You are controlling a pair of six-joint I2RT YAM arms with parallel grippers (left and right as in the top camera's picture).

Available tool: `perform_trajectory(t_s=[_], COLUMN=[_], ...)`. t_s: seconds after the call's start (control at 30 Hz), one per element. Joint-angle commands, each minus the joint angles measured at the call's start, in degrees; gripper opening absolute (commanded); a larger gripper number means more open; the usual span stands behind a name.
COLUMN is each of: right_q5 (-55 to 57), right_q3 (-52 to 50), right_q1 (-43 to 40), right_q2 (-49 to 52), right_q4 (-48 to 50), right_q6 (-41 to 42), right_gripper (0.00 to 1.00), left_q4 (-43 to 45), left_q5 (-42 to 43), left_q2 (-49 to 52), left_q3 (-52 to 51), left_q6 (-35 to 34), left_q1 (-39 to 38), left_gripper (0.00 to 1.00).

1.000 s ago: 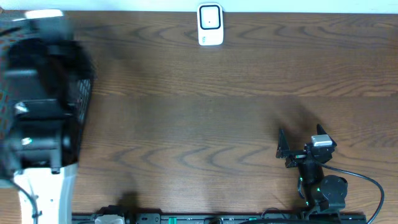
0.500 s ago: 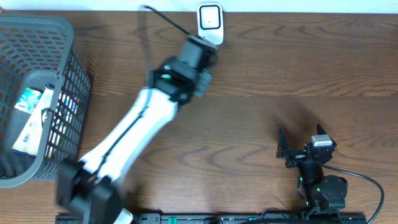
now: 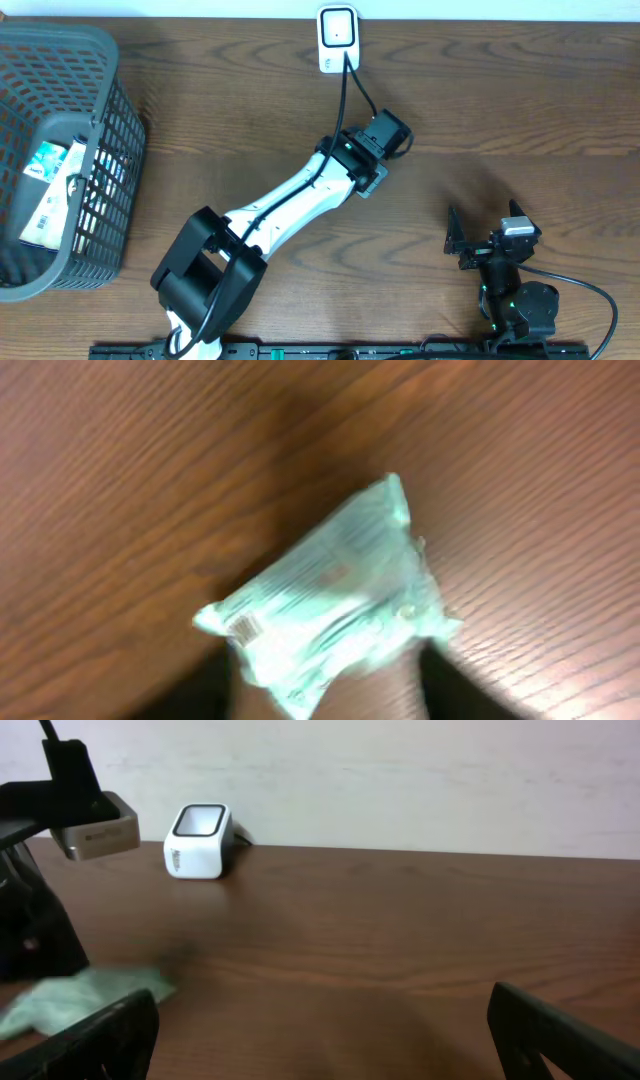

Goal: Scan the item barcode
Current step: 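Carry the green pack with the left gripper to the scanner, then place the green pack on the table center and release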

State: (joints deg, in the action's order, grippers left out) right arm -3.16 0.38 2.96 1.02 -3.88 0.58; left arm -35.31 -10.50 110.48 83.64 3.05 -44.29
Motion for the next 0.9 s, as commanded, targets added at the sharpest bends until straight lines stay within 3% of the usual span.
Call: perform_trajectory(t_s=[0.0, 0.07, 0.2, 0.43, 0.57, 0.67, 0.87], right_q5=[-0.2, -0.2, -0.2, -0.2, -0.2, -0.2, -0.2], right_q3=[-0.1, -0.1, -0.1, -0.1, -0.1, -0.1, -0.1], right_q1=[0.5, 0.5, 0.5, 0.5, 0.5, 0.5, 0.5], right_q2=[-0.3, -0.3, -0.3, -0.3, -0.3, -0.3, -0.3], right_q4=[-0.2, -0.2, -0.2, -0.2, -0.2, -0.2, -0.2], right_q6=[-0.2, -0.2, -0.2, -0.2, -0.2, -0.2, -0.2], right_gripper=[0.99, 0.99, 0.99, 0.99, 0.99, 0.99, 0.99], left_q4=[0.5, 1.1, 1.0, 1.3, -0.3, -1.7, -4.9], left_q5=[-0.7, -0.7, -0.7, -0.7, -0.7, -0.7, -0.2], left_q2=[-0.1, -1.6, -7.5, -26.5, -37.0, -42.7, -44.0], left_q3=[0.7, 0.9, 3.2, 5.0, 5.0, 5.0, 4.7], left_q6=[-2.0, -2.5, -3.3, -4.2, -4.2, -4.7, -8.7], left_q1=[-0.1, 0.4, 3.6, 15.3, 28.6, 42.7, 69.0], left_gripper=[0.95, 0.99, 0.98, 0.98, 0.98, 0.98, 0.98])
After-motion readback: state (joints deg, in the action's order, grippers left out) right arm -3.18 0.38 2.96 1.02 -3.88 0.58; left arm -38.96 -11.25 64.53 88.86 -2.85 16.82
